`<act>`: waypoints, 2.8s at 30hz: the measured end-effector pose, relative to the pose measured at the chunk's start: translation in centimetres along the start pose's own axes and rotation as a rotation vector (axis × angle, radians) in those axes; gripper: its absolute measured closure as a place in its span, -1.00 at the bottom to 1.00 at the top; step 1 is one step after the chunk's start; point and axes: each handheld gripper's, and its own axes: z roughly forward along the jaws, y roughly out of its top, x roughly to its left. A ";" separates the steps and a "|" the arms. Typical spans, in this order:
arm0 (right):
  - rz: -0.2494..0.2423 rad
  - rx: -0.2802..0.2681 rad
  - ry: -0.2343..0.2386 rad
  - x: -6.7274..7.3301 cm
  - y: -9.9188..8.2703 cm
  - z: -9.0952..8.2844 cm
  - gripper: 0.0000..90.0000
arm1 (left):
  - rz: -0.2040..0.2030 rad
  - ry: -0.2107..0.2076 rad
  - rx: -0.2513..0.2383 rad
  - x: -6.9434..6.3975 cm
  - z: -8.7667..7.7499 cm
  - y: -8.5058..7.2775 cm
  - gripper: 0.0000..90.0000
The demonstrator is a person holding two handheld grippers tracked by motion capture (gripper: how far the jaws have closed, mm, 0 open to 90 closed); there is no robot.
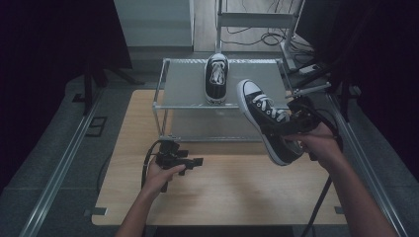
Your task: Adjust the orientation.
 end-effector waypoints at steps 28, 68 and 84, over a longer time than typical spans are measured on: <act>0.199 0.001 -0.088 -1.3 8.7 5.0 -0.52 | -0.027 -0.027 -0.022 0.2 -0.6 -0.5 -0.59; 0.511 0.023 -0.209 -5.6 15.0 11.6 -0.52 | -0.031 -0.021 -0.020 0.5 -0.5 -0.9 -0.59; 0.545 0.016 -0.227 -6.0 15.5 11.9 -0.52 | -0.034 -0.025 -0.027 0.4 -0.8 -0.9 -0.59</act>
